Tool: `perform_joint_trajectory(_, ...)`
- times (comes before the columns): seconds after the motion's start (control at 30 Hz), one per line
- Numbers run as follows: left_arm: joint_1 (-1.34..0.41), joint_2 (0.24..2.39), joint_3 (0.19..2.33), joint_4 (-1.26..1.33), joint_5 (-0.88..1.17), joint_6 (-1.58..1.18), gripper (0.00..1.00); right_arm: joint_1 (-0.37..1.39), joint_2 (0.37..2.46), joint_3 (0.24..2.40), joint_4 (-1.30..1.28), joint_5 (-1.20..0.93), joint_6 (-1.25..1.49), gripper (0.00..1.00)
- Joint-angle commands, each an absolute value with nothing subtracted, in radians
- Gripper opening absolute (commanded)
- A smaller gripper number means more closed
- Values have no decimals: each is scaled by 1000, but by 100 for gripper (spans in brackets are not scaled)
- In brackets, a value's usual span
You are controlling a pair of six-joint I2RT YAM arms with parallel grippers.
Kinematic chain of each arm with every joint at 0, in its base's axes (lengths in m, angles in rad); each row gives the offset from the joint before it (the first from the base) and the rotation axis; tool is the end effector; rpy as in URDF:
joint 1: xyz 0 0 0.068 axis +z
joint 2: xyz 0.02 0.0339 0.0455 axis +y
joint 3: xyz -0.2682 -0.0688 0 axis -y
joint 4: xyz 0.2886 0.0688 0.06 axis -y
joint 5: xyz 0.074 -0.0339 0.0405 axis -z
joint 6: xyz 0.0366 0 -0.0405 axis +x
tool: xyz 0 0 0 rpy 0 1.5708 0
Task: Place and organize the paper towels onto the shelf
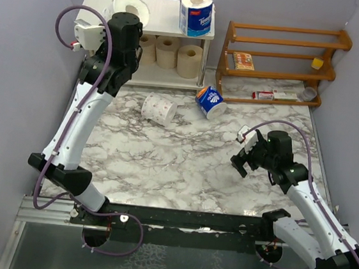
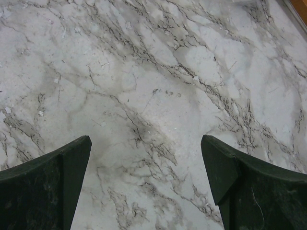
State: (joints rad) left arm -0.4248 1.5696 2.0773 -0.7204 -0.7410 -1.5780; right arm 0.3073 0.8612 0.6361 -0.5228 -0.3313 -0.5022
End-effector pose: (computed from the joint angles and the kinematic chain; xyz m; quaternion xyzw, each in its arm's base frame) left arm 0.3213 -0.1182 0.5531 -0.5861 0.4841 -0.3412 0.5529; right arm 0.2057 0.0778 0.2372 -0.4166 0.8050 0.1120 0.4073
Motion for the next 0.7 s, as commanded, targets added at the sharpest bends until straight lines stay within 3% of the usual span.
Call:
perform_joint_trajectory(0.0, -350, 1501, 1927, -419, -885, -1587, 0, 305, 862, 628, -516, -358, -512, 100)
perform_joint_trajectory(0.2, -256, 1614, 2074, -475, -892, -1657, 0, 305, 855, 630, -518, -355, -513, 100)
perform_joint_trajectory(0.67, -14, 1850, 2192, -473, -493, -2087, 0, 304, 923, 636, -517, -331, -507, 100)
